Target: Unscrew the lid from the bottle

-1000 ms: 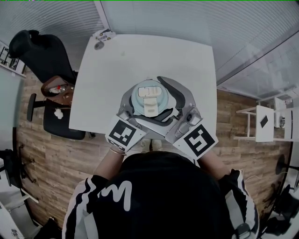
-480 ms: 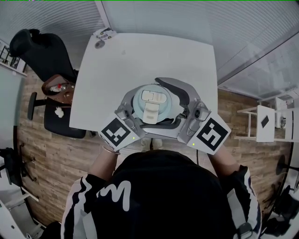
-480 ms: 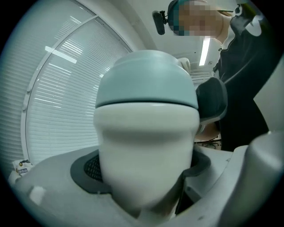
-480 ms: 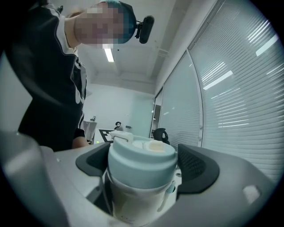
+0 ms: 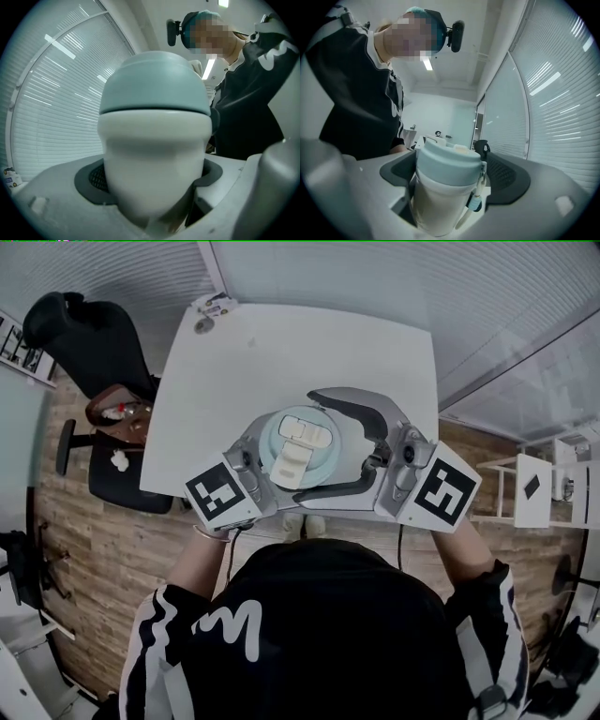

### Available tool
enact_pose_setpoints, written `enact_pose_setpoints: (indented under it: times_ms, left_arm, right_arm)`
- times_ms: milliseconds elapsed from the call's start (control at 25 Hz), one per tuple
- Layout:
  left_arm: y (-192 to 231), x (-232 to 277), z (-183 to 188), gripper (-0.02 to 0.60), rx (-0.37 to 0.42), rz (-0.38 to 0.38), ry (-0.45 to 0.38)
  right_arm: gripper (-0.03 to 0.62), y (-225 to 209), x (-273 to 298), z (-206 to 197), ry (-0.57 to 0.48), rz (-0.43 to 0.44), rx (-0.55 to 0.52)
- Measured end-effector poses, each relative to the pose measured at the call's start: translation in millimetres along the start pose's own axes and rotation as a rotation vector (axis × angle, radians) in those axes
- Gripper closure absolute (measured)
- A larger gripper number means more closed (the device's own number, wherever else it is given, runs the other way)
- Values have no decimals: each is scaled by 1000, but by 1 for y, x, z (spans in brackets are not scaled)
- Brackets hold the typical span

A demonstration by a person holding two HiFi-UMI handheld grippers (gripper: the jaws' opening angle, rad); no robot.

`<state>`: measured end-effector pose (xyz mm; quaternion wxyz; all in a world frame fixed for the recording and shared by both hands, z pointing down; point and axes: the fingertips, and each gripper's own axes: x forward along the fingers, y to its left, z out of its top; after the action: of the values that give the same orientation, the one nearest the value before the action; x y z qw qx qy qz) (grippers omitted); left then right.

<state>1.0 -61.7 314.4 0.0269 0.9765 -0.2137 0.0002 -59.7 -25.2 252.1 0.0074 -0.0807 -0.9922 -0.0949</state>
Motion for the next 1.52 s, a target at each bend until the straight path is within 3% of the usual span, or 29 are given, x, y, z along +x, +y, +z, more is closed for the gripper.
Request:
enact_pose_setpoints:
  times_ms: [400, 680, 880, 1040, 1240, 1360, 1520]
  left_arm:
    - [-26, 2, -5, 126, 6, -173, 43]
    - [-53, 0, 7, 126, 22, -355, 21]
    - [-54, 0, 10, 126, 16, -356, -4]
    - [-31, -1, 3, 126, 18, -228, -3]
    - [19, -13, -8, 126, -25, 34, -17]
    - [44, -17, -11, 126, -18, 158, -10]
    - [65, -16, -11, 126, -27, 302, -32]
  right_arm:
    - [126, 26, 0, -2, 42, 286, -74]
    - [125, 43, -4, 13, -3, 503, -3]
    - [125, 41, -3, 22, -67, 545, 56]
    - [125, 23, -4, 24, -111, 393, 73]
    - [125, -12, -3, 19, -91, 25, -9]
    - [126, -31, -3, 17, -99, -174, 3]
    - [132, -42, -3, 14, -121, -382, 13]
